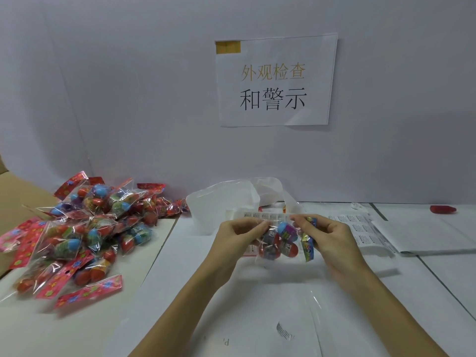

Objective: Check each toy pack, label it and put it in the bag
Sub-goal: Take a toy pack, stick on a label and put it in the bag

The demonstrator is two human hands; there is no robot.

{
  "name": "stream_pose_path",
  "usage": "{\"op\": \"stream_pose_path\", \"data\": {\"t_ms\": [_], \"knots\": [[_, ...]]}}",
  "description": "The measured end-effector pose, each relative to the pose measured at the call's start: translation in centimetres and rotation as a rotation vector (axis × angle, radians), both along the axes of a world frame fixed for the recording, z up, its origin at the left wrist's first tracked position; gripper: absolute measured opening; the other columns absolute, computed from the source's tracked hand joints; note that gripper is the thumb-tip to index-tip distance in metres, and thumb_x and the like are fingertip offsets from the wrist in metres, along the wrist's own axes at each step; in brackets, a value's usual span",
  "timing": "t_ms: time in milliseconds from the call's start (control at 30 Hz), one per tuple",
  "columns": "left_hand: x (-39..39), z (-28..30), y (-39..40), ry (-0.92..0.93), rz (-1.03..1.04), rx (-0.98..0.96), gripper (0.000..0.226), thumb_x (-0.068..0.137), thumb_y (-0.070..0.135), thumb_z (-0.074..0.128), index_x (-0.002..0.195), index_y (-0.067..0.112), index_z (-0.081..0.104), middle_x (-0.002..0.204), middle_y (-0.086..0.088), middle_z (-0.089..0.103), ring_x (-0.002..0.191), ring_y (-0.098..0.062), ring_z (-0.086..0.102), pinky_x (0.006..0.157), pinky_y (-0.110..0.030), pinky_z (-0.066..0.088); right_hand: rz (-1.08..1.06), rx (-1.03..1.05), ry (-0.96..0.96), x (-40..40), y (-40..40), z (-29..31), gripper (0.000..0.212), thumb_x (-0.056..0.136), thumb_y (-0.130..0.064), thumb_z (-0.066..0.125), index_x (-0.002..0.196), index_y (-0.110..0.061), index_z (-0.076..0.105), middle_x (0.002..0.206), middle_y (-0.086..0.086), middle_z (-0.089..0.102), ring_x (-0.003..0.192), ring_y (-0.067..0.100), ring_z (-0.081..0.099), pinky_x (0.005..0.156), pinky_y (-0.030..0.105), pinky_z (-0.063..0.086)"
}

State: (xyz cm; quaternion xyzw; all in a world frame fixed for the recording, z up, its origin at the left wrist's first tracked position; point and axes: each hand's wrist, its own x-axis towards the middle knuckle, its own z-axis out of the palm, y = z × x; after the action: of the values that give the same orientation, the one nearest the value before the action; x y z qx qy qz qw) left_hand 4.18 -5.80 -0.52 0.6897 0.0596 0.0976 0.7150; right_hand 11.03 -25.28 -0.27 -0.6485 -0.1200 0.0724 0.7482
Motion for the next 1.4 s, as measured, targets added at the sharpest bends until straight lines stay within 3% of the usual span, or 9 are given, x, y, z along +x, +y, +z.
{"op": "stream_pose_path", "data": {"t_ms": [200,333,500,600,700,867,1000,1233,1400], "knots": [[-0.2,-0.2,-0.3,-0.161,0.192,-0.047,0.022,0.083,0.04,0.076,0.096,0.026,0.085,0.098,0.003,0.08,0.096,-0.017,0.076,0.079,-0.029,0.061,-0.194,-0.272,-0.412,0.3,-0.1,-1.1,0.012,0.091,-0.037,0.074,0.095,-0.026,0.073,0.06,-0.002,0.06,0.054,0.011,0.054,0.052,0.019,0.045],[-0.1,-0.9,-1.0,-0.407,0.137,0.192,0.016,0.085,0.024,0.084,0.101,0.02,0.085,0.114,0.004,0.075,0.113,-0.021,0.069,0.091,-0.042,0.06,0.184,-0.01,-0.003,-0.8,1.2,-0.5,0.048,0.092,-0.055,0.06,0.118,-0.015,0.066,0.095,0.014,0.078,0.084,0.033,0.078,0.071,0.034,0.064],[0.0,-1.5,-1.9,-0.511,-0.036,0.377,0.031,0.09,0.023,0.081,0.121,0.023,0.077,0.147,0.009,0.053,0.14,-0.022,0.051,0.102,-0.034,0.055,0.216,0.134,0.059,-0.8,0.9,-0.8,0.03,0.104,-0.017,0.059,0.133,-0.01,0.061,0.113,0.021,0.076,0.098,0.036,0.076,0.078,0.036,0.063],[0.1,-1.3,-1.9,-0.424,0.074,0.19,0.049,0.095,0.018,0.075,0.14,0.028,0.06,0.152,0.013,0.044,0.14,-0.014,0.051,0.094,-0.031,0.059,0.187,0.161,0.065,-0.5,0.8,-0.6,0.03,0.104,-0.009,0.057,0.133,-0.01,0.063,0.111,0.021,0.076,0.091,0.03,0.076,0.072,0.033,0.062],[0.1,-1.0,-1.2,-0.267,0.096,0.085,0.046,0.096,0.023,0.072,0.136,0.038,0.055,0.133,0.015,0.063,0.12,-0.003,0.064,0.081,-0.025,0.061,0.198,0.144,0.029,-0.3,0.9,-0.9,0.03,0.103,-0.011,0.059,0.132,-0.015,0.063,0.11,0.018,0.077,0.093,0.03,0.077,0.07,0.031,0.062],[0.2,-0.8,-1.3,-0.228,0.127,0.029,0.046,0.089,0.027,0.077,0.13,0.041,0.061,0.124,0.02,0.067,0.114,-0.005,0.069,0.074,-0.026,0.062,0.218,0.136,0.019,0.2,1.1,-1.3,0.036,0.097,-0.022,0.065,0.133,-0.022,0.064,0.114,0.015,0.077,0.104,0.034,0.076,0.076,0.033,0.063],[0.2,-0.9,-1.1,-0.281,0.142,0.064,0.061,0.086,0.024,0.081,0.14,0.037,0.054,0.136,-0.003,0.064,0.115,-0.023,0.07,0.087,-0.039,0.064,0.329,0.054,0.017,0.6,0.8,-2.2,0.048,0.099,-0.009,0.067,0.143,-0.025,0.056,0.119,0.015,0.076,0.109,0.034,0.074,0.091,0.038,0.062],[0.2,-0.5,-0.8,-0.331,0.124,0.125,0.05,0.093,0.013,0.076,0.138,0.028,0.058,0.125,0.014,0.07,0.119,-0.014,0.068,0.098,-0.038,0.06,0.315,-0.04,-0.003,0.4,1.1,-2.5,0.052,0.098,0.005,0.064,0.142,-0.021,0.056,0.118,0.014,0.077,0.11,0.034,0.074,0.1,0.049,0.058],[0.0,-0.5,-0.9,-0.292,0.075,0.106,0.071,0.091,0.025,0.078,0.149,0.046,0.042,0.125,0.011,0.069,0.115,-0.019,0.07,0.091,-0.037,0.062,0.253,-0.053,-0.037,0.5,0.9,-2.2,0.039,0.1,-0.003,0.063,0.135,-0.021,0.062,0.106,0.012,0.079,0.1,0.029,0.077,0.079,0.031,0.062]]}}
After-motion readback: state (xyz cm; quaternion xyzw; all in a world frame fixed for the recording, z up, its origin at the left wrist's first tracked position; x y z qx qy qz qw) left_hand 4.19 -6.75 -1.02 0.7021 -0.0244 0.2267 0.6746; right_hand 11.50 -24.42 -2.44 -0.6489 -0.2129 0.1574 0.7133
